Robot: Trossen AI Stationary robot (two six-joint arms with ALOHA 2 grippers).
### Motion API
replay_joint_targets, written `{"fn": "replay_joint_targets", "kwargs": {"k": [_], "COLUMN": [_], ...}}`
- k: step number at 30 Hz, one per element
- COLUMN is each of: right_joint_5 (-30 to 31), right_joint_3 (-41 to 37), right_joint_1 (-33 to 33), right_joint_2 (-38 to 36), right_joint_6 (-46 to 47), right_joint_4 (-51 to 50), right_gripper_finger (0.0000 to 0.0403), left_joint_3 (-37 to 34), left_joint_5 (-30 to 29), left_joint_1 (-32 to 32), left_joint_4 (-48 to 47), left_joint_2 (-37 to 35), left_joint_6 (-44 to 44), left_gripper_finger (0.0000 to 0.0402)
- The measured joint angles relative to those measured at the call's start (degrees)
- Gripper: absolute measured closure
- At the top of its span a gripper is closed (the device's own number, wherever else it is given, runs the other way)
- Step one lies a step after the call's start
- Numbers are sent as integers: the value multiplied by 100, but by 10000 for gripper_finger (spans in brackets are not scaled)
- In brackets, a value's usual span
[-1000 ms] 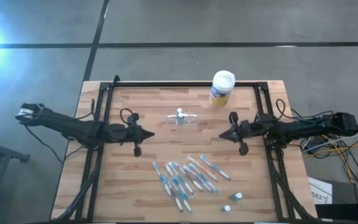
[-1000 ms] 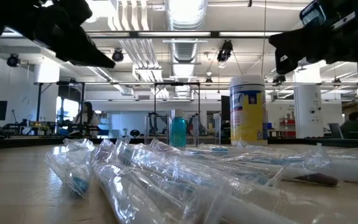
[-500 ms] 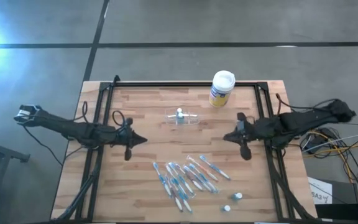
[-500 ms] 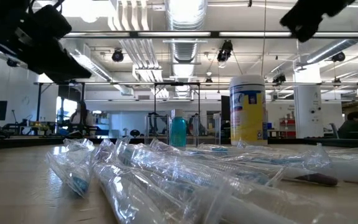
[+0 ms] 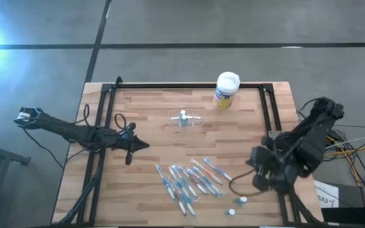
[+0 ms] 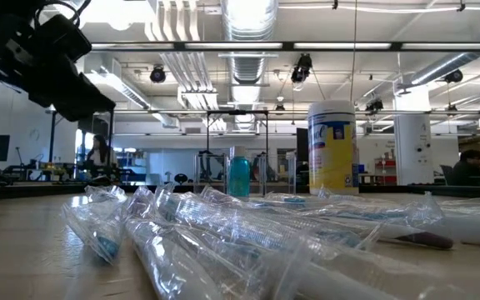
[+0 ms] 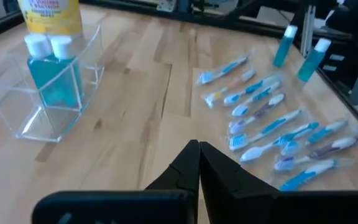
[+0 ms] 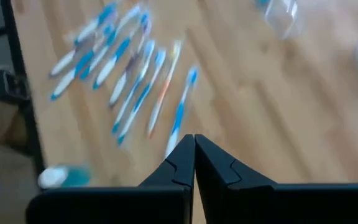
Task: Pick & Place toothbrushing station
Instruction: Put the top blue mouthwash into the transparent organizer
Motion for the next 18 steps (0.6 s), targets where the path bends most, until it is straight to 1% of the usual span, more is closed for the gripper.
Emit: {"fn": "replay_joint_targets", "kwargs": {"k": [3, 5, 7, 10, 14, 18], "right_joint_5": [-733, -1221, -1503, -1703, -1779, -1948], "right_joint_3": [425, 662, 840, 1036, 1108, 1082], "right_joint_1": [162, 230, 289, 352, 395, 392], "right_joint_2": [531, 861, 1149, 1477, 1701, 1855], "right_joint_6": [686, 1005, 1269, 1543, 1929, 2241], "right_joint_4": [-361, -461, -476, -485, -540, -543], "right_gripper_finger": [379, 361, 337, 293, 232, 188], "left_joint_3": [100, 144, 165, 161, 150, 147], "left_joint_5": [-2, -6, -6, -10, 15, 45], "left_joint_1": [0, 0, 0, 0, 0, 0], "left_joint_4": [8, 8, 7, 0, -73, -97], "left_joint_2": [0, 0, 0, 0, 11, 24], "left_joint_6": [-2, -2, 23, 26, 20, 20], "left_gripper_finger": [391, 393, 393, 391, 386, 388]}}
